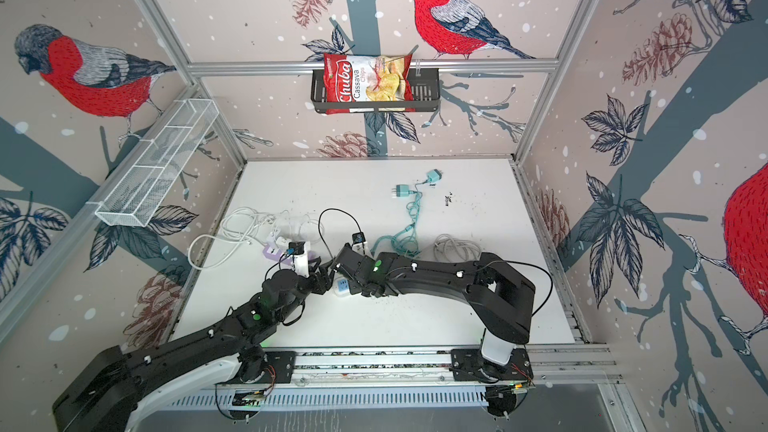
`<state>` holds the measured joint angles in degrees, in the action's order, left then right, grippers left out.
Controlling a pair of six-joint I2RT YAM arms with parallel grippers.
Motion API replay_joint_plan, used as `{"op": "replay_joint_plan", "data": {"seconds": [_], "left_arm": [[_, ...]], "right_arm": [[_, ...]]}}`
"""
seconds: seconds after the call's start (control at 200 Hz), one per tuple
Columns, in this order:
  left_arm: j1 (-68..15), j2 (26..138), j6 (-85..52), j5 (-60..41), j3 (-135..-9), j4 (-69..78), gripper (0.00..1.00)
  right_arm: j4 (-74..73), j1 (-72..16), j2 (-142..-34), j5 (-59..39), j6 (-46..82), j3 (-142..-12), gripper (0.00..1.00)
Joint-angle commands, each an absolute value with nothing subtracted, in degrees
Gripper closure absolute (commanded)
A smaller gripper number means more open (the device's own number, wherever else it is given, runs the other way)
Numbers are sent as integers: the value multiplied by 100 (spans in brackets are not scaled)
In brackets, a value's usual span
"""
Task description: Insert the plug
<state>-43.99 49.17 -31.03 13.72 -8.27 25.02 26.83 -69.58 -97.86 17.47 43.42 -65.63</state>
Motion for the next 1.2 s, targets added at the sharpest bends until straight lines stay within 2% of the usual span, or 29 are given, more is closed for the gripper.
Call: {"op": "replay_joint_plan", "data": {"seconds": [0.0, 0.485, 0.6, 0.73, 1.01, 1.196], "left_arm": [[-4393, 4904, -3014, 1349, -844, 2731, 34], [-4394, 4801, -2987, 1397, -826, 2696, 34], [-4394, 4799, -2983, 1414, -835, 2681, 34], [-4395, 4796, -2990, 1448, -821, 2668, 34], [-4394, 4773, -3004, 1503, -826, 2571, 34], [-4387, 4838, -2997, 1526, -843, 2539, 34]], "right_arm": [[2943, -6971, -9744, 1719, 4447, -6545, 94], [3057, -7036, -10359, 1780, 4715, -6542, 95], [3152, -7049, -10415, 1809, 4671, -6697, 92], [3221, -7049, -10339, 1861, 4525, -6873, 84], [3175, -6894, -10251, 1863, 4187, -7137, 54], [3138, -6826, -10226, 1853, 4079, -7217, 40]]}}
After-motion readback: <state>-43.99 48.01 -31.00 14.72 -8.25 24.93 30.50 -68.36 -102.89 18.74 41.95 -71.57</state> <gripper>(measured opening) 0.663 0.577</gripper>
